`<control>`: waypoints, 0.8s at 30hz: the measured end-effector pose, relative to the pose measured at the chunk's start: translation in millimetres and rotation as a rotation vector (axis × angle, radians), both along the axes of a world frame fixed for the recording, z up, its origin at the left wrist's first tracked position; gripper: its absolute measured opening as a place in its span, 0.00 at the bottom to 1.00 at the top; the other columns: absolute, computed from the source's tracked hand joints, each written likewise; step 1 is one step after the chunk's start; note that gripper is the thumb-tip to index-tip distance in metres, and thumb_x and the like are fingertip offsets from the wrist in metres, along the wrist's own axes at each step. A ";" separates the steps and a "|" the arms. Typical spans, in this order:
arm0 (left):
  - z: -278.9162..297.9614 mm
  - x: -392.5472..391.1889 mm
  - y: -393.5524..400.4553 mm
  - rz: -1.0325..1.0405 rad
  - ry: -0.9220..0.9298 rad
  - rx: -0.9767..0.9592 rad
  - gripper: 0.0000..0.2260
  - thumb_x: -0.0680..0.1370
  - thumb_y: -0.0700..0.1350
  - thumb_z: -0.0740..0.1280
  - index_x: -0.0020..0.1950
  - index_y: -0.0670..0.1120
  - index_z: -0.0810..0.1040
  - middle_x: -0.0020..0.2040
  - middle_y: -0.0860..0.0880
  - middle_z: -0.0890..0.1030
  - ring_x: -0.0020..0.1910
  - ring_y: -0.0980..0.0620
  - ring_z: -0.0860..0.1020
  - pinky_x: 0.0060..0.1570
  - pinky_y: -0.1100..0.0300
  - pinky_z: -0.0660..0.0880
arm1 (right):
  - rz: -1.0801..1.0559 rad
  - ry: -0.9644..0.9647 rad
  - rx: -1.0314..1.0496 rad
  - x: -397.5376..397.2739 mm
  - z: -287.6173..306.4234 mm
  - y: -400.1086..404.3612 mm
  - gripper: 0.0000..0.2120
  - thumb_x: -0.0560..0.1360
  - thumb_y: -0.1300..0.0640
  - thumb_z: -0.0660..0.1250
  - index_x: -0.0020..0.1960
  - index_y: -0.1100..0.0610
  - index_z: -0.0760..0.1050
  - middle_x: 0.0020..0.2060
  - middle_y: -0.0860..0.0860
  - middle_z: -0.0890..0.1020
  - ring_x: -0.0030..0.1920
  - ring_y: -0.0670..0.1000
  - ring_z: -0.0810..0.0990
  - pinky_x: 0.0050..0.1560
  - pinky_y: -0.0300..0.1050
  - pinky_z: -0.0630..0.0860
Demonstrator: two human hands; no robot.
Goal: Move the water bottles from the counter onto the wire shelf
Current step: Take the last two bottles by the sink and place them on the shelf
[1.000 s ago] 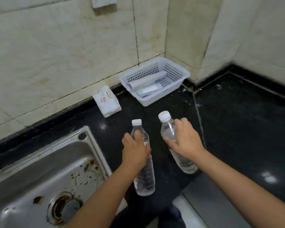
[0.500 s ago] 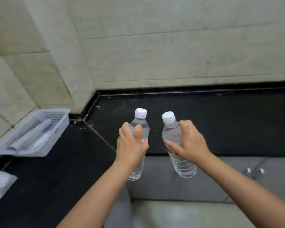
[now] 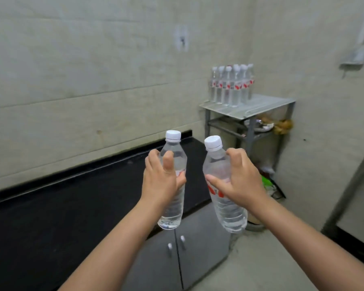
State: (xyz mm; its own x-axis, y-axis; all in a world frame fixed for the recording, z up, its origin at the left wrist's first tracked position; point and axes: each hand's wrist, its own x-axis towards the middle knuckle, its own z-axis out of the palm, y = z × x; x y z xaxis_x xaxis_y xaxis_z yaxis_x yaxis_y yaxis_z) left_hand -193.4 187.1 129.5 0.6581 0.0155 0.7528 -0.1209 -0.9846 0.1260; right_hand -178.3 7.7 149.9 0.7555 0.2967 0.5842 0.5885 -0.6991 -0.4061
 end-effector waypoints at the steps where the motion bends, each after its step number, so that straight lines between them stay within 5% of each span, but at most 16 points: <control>1: 4.9 20.1 -25.0 -0.032 -0.006 -0.016 0.36 0.55 0.42 0.82 0.51 0.41 0.61 0.44 0.29 0.75 0.35 0.32 0.76 0.27 0.49 0.76 | -0.037 -0.015 -0.003 14.7 4.4 -23.9 0.30 0.63 0.45 0.70 0.56 0.58 0.61 0.44 0.65 0.76 0.40 0.64 0.78 0.35 0.48 0.72; 8: 42.0 141.0 -160.0 -0.198 0.021 -0.145 0.30 0.67 0.43 0.75 0.53 0.49 0.54 0.58 0.28 0.70 0.52 0.30 0.72 0.46 0.44 0.74 | -0.229 -0.059 0.066 121.9 34.1 -154.5 0.30 0.67 0.50 0.73 0.61 0.66 0.67 0.54 0.63 0.74 0.53 0.64 0.75 0.47 0.51 0.73; 11: 56.6 198.8 -196.0 -0.290 -0.084 -0.078 0.33 0.60 0.41 0.80 0.51 0.46 0.59 0.47 0.28 0.74 0.39 0.31 0.76 0.32 0.46 0.76 | -0.283 -0.063 0.101 174.9 48.8 -189.6 0.30 0.68 0.49 0.71 0.64 0.62 0.65 0.58 0.60 0.72 0.58 0.60 0.73 0.52 0.49 0.71; 17: 78.0 337.1 -240.4 -0.308 -0.205 -0.060 0.34 0.57 0.39 0.81 0.52 0.43 0.61 0.43 0.28 0.75 0.35 0.33 0.76 0.29 0.48 0.76 | -0.323 -0.098 0.150 302.2 74.2 -238.6 0.30 0.69 0.49 0.71 0.64 0.62 0.63 0.61 0.58 0.71 0.61 0.59 0.71 0.56 0.49 0.69; 24: 107.0 502.5 -284.0 -0.343 -0.211 -0.092 0.34 0.55 0.38 0.81 0.51 0.44 0.61 0.42 0.28 0.75 0.34 0.33 0.75 0.30 0.56 0.67 | -0.311 -0.132 0.219 460.1 107.3 -289.9 0.30 0.69 0.50 0.71 0.63 0.60 0.62 0.55 0.54 0.71 0.53 0.53 0.72 0.48 0.43 0.66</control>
